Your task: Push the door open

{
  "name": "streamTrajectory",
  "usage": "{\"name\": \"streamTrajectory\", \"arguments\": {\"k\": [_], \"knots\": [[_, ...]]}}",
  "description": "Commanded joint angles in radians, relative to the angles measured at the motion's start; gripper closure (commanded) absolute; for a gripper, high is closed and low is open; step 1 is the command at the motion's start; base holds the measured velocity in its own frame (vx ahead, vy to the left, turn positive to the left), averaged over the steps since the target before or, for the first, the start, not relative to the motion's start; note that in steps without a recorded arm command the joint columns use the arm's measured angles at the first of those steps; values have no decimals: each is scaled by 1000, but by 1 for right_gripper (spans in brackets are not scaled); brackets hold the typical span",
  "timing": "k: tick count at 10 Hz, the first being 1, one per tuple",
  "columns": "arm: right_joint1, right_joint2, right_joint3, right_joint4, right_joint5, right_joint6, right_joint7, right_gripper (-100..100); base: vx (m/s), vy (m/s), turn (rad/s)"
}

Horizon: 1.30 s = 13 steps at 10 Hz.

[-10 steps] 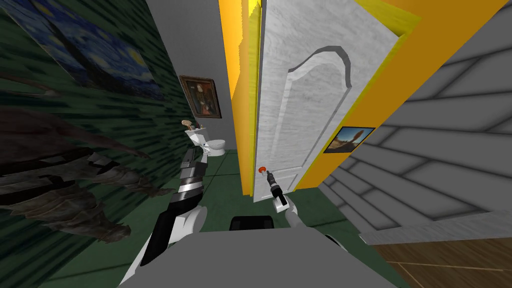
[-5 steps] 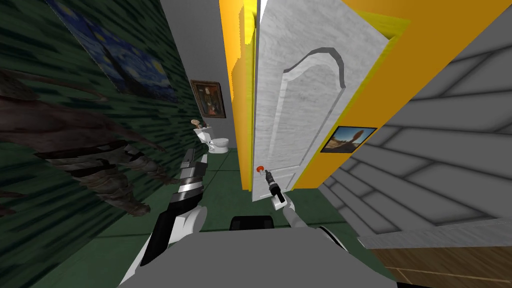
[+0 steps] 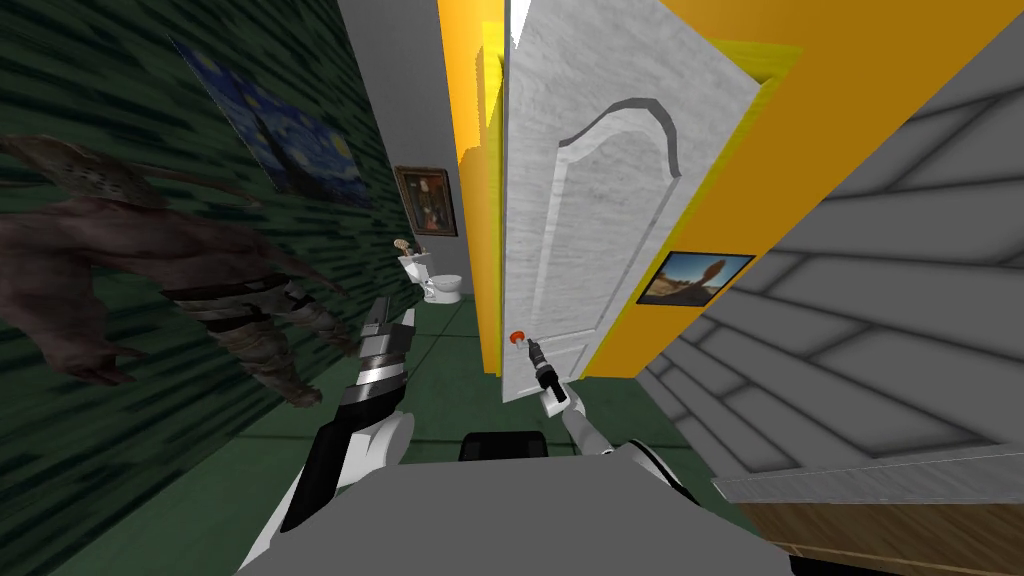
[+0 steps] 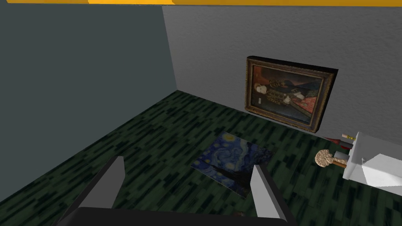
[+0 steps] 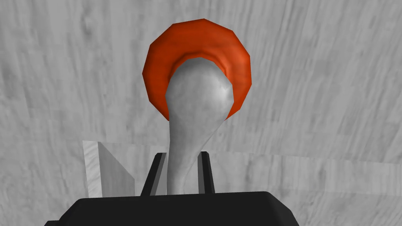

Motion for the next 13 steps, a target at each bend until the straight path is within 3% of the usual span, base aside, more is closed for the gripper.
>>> {"name": "streamTrajectory", "arguments": {"k": [1,4,6,9,11,13], "knots": [[-27,-3,-9,34,5,-14,-3,100,-150,-92,116],[-70,13,-10,95,19,-34,-8,100,-167,-131,126],[-79,17,-10,106,21,-37,-9,100,-97,-85,44],[-129,41,-11,176,37,-59,-14,100,-185,-144,136],[-129,41,-11,176,37,-59,-14,100,-101,-74,14],[-159,58,-12,217,46,-72,-17,100,-173,-144,111]]}}
